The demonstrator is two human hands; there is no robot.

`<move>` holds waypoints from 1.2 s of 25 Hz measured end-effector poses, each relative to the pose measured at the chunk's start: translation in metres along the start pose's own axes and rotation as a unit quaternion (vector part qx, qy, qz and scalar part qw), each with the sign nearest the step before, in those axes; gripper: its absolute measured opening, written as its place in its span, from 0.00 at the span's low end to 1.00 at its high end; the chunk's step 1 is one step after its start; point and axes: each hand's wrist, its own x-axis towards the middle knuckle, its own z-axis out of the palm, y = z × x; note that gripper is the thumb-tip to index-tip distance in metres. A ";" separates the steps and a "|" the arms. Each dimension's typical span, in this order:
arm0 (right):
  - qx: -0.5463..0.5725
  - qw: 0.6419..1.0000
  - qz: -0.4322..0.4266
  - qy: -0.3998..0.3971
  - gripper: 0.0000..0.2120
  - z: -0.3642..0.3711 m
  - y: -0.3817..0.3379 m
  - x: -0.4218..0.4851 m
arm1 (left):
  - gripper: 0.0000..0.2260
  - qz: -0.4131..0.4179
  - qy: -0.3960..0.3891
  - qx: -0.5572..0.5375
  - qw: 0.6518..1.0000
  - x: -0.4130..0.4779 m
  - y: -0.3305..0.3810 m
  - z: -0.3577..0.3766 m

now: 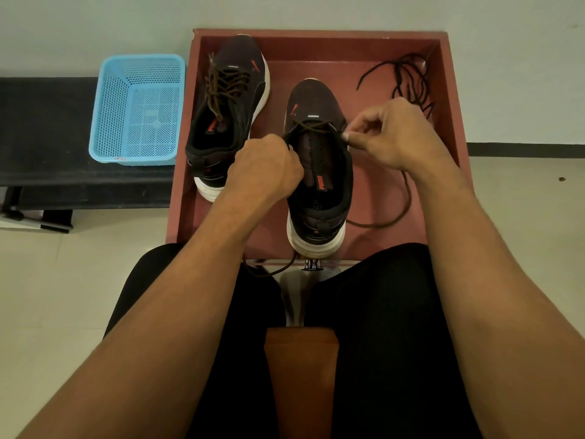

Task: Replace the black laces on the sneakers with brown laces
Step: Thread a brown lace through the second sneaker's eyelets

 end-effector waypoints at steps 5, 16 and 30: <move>0.021 0.990 0.139 -0.011 0.10 -0.006 0.011 -0.001 | 0.17 -0.015 -0.009 0.006 1.000 0.001 0.003 0.000; 0.261 0.964 0.040 0.019 0.13 -0.004 -0.016 -0.013 | 0.24 0.052 0.038 -0.018 0.998 0.010 -0.006 0.002; 0.744 0.665 0.012 -0.062 0.11 -0.015 -0.075 -0.025 | 0.16 0.295 -0.058 -0.223 0.927 -0.027 0.010 -0.021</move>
